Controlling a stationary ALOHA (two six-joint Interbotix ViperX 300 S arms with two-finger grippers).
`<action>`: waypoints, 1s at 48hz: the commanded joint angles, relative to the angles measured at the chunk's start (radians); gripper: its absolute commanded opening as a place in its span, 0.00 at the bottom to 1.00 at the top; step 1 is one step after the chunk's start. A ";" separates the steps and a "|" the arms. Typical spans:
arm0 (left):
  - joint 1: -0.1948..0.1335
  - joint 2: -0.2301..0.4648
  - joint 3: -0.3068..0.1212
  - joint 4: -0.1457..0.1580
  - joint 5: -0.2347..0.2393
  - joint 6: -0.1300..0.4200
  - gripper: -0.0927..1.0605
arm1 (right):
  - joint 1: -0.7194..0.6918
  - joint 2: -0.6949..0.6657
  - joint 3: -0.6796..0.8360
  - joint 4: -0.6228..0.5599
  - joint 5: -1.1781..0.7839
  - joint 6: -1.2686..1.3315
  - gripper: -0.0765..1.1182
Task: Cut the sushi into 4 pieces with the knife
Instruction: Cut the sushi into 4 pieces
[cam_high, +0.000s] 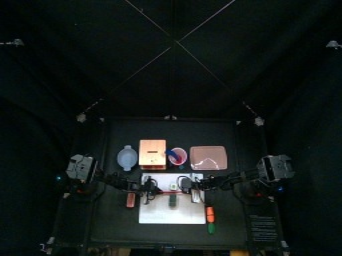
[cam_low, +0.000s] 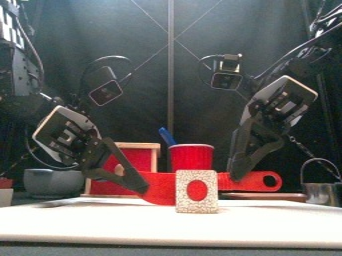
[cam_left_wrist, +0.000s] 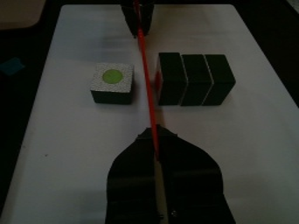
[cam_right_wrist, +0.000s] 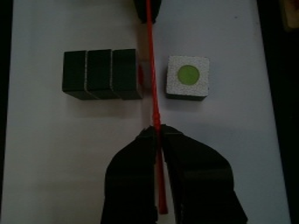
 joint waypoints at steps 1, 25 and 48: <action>0.008 -0.002 -0.057 0.005 0.005 0.006 0.30 | -0.008 0.009 -0.032 0.000 0.000 -0.002 0.28; 0.061 -0.155 -0.034 0.106 0.017 0.012 0.30 | -0.040 -0.161 -0.031 -0.032 0.071 -0.002 0.28; -0.026 -0.221 -0.002 0.091 0.025 0.005 0.30 | 0.034 -0.192 -0.020 0.014 0.054 0.000 0.28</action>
